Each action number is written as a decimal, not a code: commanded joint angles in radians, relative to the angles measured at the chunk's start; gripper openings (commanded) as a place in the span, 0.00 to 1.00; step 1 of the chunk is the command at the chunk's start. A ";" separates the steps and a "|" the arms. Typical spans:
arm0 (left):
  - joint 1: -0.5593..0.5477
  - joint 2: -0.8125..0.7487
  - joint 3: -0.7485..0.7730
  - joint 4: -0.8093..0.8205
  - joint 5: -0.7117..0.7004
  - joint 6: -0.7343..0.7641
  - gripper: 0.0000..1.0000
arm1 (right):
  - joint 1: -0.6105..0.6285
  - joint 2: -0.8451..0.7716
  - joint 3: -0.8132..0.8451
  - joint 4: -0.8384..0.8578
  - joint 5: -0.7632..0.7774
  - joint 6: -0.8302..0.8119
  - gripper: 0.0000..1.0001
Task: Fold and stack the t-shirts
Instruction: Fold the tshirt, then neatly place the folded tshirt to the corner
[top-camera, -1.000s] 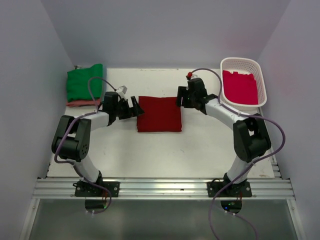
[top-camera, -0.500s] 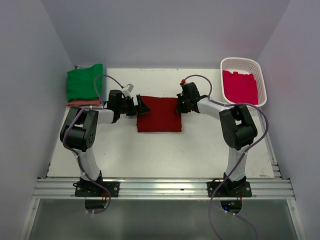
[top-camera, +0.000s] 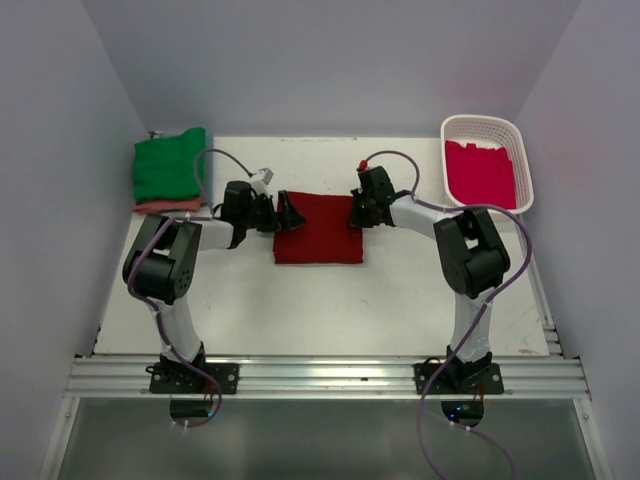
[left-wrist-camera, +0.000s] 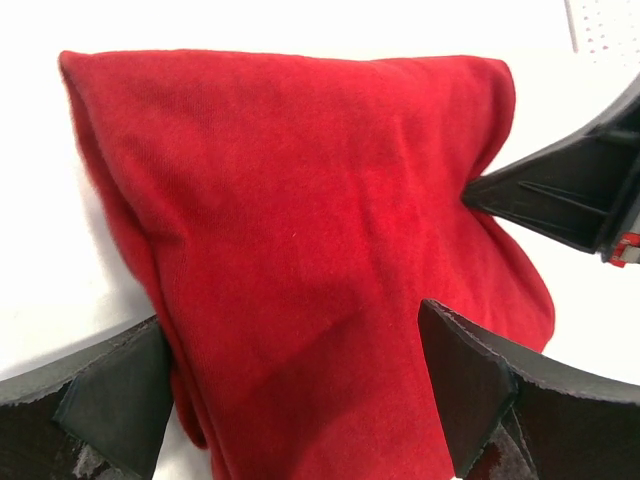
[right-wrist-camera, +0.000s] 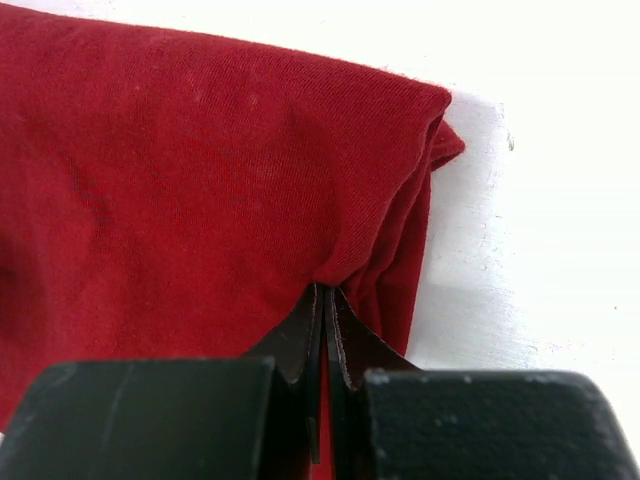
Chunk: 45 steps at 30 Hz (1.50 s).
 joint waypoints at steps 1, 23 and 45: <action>-0.019 0.012 -0.099 -0.320 -0.184 0.030 1.00 | 0.004 0.042 0.016 -0.047 0.041 0.000 0.00; -0.098 0.189 -0.035 -0.229 -0.062 -0.091 0.81 | 0.003 0.056 0.014 -0.042 0.035 0.000 0.00; -0.174 0.060 -0.009 -0.038 0.035 -0.160 0.00 | 0.004 0.010 -0.007 -0.042 0.021 -0.007 0.00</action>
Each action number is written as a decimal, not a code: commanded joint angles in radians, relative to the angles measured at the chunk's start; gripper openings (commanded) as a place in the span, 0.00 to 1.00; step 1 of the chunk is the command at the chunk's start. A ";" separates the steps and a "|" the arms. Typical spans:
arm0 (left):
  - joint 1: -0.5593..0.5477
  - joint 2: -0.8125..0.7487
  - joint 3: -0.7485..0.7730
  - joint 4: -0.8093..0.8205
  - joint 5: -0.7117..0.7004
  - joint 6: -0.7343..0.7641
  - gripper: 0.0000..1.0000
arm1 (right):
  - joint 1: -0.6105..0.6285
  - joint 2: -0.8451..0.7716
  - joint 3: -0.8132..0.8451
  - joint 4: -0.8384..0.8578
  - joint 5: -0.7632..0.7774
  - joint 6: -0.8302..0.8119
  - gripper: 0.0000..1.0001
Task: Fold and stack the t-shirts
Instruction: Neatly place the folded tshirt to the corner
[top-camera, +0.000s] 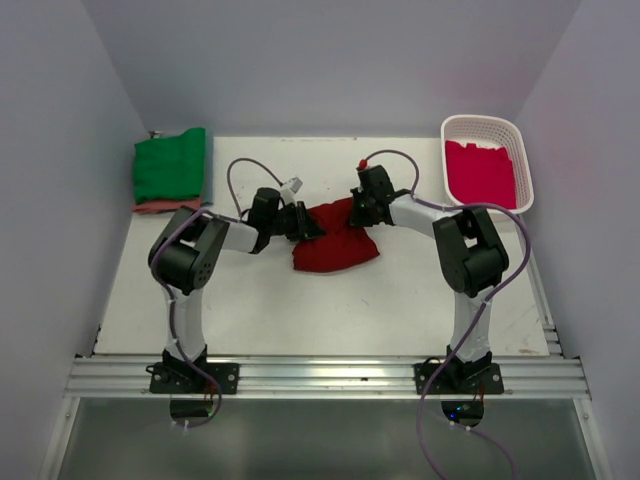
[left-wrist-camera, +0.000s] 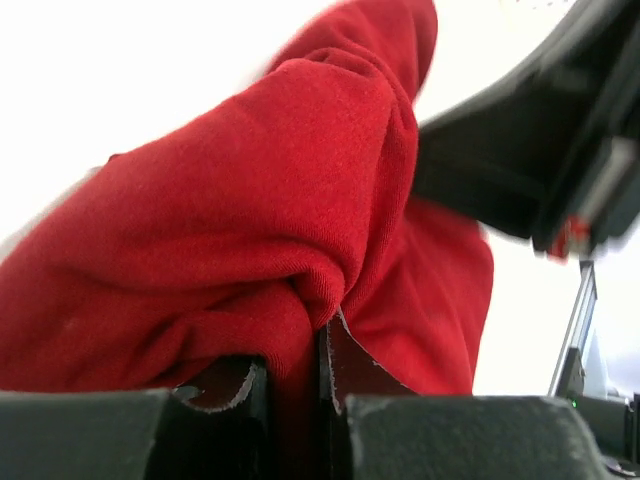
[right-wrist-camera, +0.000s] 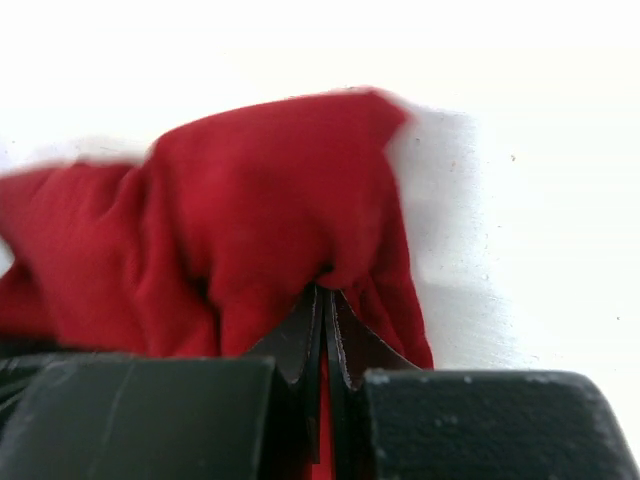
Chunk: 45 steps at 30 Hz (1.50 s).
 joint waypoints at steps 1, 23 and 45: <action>0.013 -0.172 -0.101 -0.174 -0.046 0.011 0.00 | 0.006 -0.017 -0.027 -0.041 0.024 -0.009 0.00; 0.452 -0.328 0.322 -0.055 -0.090 -0.246 0.00 | 0.007 -0.466 -0.376 -0.128 0.035 -0.014 0.36; 0.800 0.037 0.382 0.383 -0.443 -0.760 0.00 | 0.015 -0.632 -0.527 -0.231 -0.010 0.002 0.35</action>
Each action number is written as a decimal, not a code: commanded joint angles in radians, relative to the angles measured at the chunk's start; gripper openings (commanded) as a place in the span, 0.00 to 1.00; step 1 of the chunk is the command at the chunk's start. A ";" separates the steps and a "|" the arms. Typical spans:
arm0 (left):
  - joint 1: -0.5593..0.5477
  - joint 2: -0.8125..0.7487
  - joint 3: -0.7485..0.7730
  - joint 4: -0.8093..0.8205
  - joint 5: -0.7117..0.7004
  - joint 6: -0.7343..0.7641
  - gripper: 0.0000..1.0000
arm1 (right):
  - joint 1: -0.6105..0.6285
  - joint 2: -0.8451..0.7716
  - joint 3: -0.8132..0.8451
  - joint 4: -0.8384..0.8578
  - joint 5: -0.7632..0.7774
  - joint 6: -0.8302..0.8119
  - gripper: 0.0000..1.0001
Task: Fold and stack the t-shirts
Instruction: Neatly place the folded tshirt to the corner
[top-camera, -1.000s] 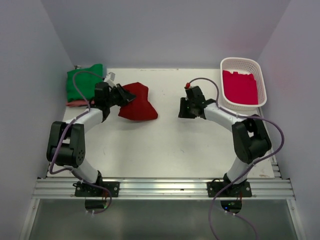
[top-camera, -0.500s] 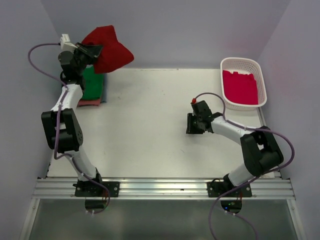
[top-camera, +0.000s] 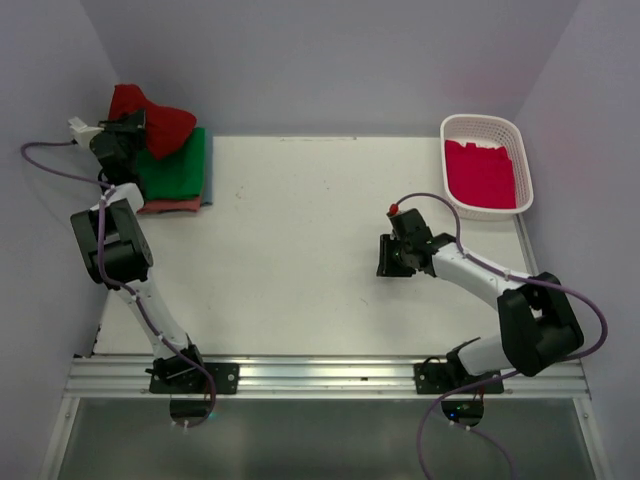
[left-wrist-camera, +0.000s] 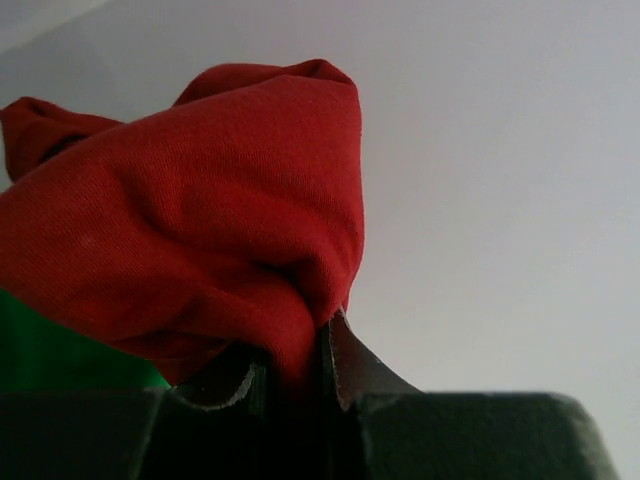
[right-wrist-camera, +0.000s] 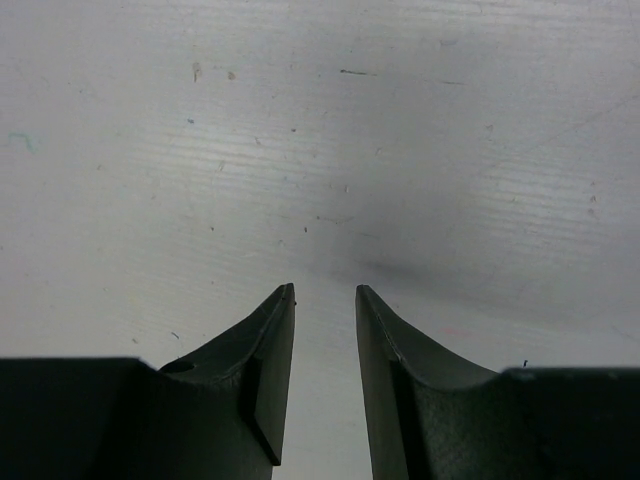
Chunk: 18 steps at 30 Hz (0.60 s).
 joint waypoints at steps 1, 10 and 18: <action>0.014 0.052 -0.125 0.202 -0.051 -0.175 0.00 | 0.004 -0.058 0.023 -0.044 -0.011 0.003 0.35; 0.009 0.090 -0.383 0.287 -0.074 -0.263 0.00 | 0.040 -0.069 0.007 -0.035 -0.023 0.026 0.34; 0.017 0.023 -0.431 0.285 -0.002 -0.270 0.14 | 0.062 -0.063 -0.018 0.005 -0.020 0.024 0.35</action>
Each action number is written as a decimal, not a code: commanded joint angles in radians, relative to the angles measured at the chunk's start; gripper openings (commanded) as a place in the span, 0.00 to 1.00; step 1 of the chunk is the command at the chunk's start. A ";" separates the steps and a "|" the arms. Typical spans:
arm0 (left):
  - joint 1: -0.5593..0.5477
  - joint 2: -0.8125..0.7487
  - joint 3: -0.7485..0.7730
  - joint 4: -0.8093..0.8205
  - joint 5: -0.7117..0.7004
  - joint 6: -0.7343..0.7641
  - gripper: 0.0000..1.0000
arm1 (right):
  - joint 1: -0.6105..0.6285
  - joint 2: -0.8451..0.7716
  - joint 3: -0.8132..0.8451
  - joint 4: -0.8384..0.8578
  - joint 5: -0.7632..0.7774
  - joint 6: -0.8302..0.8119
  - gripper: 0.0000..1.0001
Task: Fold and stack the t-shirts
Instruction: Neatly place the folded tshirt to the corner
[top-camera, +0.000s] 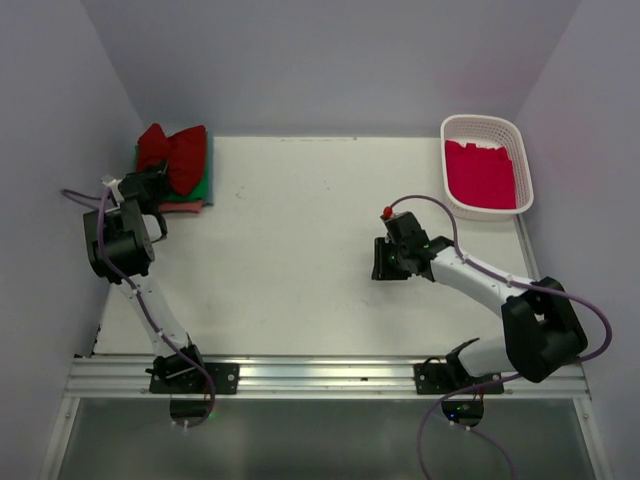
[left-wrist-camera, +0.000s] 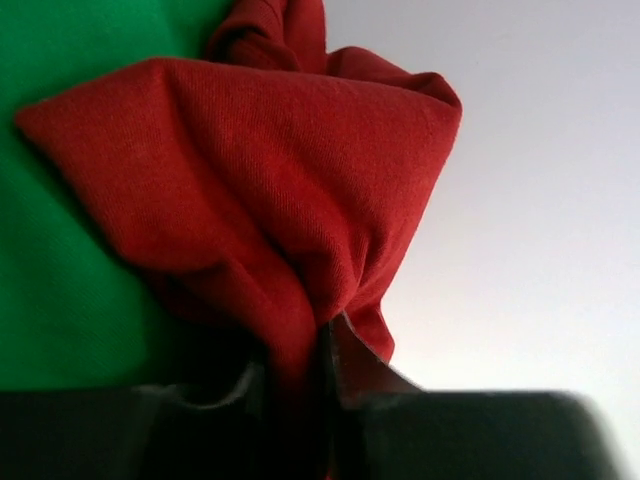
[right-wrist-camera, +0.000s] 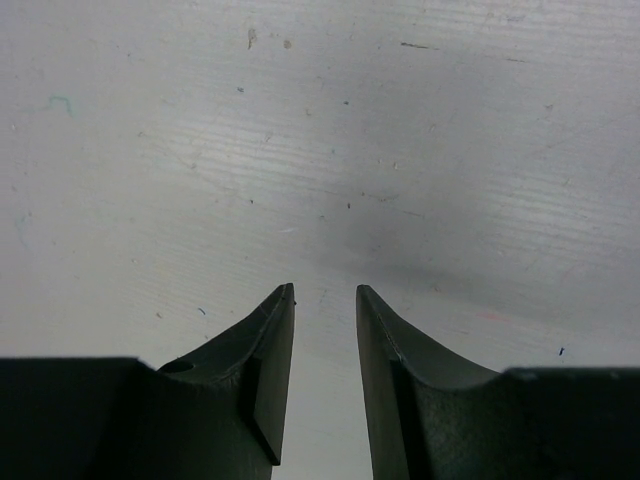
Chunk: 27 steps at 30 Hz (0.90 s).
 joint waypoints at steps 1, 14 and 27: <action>0.023 -0.111 -0.077 0.122 0.040 -0.038 0.27 | 0.004 -0.012 -0.021 0.039 -0.019 0.006 0.36; -0.099 -0.798 -0.213 -0.318 -0.280 0.175 1.00 | 0.004 0.044 -0.063 0.142 -0.077 -0.006 0.38; -0.093 -0.204 0.383 -0.276 -0.167 0.329 0.00 | 0.005 -0.010 -0.115 0.185 -0.124 0.041 0.14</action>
